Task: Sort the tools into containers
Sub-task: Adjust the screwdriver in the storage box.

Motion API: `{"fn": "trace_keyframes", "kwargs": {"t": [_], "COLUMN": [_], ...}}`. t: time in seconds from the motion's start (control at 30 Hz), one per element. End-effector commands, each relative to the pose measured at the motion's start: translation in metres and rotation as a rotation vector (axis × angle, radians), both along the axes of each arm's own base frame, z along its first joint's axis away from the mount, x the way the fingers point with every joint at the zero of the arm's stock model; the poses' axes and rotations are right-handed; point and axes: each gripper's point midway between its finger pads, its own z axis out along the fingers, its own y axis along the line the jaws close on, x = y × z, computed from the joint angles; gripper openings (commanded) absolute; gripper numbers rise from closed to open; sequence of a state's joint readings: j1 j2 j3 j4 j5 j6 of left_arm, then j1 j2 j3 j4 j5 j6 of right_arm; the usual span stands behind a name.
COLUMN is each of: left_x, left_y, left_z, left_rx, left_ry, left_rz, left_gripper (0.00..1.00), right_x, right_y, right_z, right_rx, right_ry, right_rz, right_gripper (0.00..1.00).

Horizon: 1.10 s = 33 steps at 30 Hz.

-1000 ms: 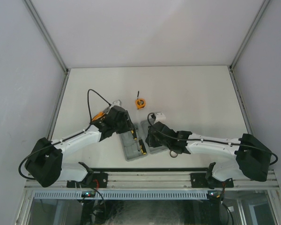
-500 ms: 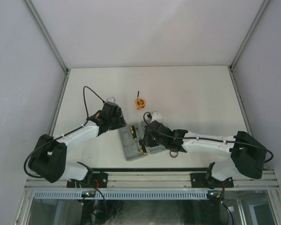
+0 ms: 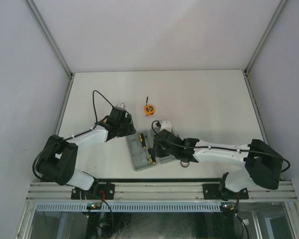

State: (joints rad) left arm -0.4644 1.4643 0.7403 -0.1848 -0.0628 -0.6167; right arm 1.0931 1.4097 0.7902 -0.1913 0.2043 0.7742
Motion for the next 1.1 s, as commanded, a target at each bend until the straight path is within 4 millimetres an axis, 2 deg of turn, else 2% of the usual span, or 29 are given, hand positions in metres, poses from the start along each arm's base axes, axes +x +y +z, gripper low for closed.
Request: {"fn": "trace_keyframes", "kwargs": {"t": [0.0, 0.3, 0.5, 0.77, 1.07], "left_x": [0.004, -0.017, -0.022, -0.008, 0.004], "left_y": [-0.010, -0.006, -0.006, -0.004, -0.005], "left_z": [0.013, 0.011, 0.017, 0.046, 0.030], "left_rx": [-0.064, -0.102, -0.110, -0.105, -0.074], "left_ry": [-0.053, -0.044, -0.044, -0.102, -0.089], "left_rz": [-0.033, -0.030, -0.037, -0.001, 0.013], "left_gripper": [0.58, 0.58, 0.58, 0.58, 0.57], "right_x": [0.005, 0.004, 0.004, 0.006, 0.020], "right_y": [0.010, 0.010, 0.008, 0.012, 0.030], "right_z": [0.014, 0.012, 0.013, 0.017, 0.019], "right_rx": [0.030, 0.022, 0.017, 0.039, 0.068], "right_ry": [-0.029, -0.029, -0.034, -0.046, -0.038], "right_rz": [-0.006, -0.005, -0.010, -0.002, 0.024], "right_gripper": [0.24, 0.24, 0.24, 0.24, 0.23]}}
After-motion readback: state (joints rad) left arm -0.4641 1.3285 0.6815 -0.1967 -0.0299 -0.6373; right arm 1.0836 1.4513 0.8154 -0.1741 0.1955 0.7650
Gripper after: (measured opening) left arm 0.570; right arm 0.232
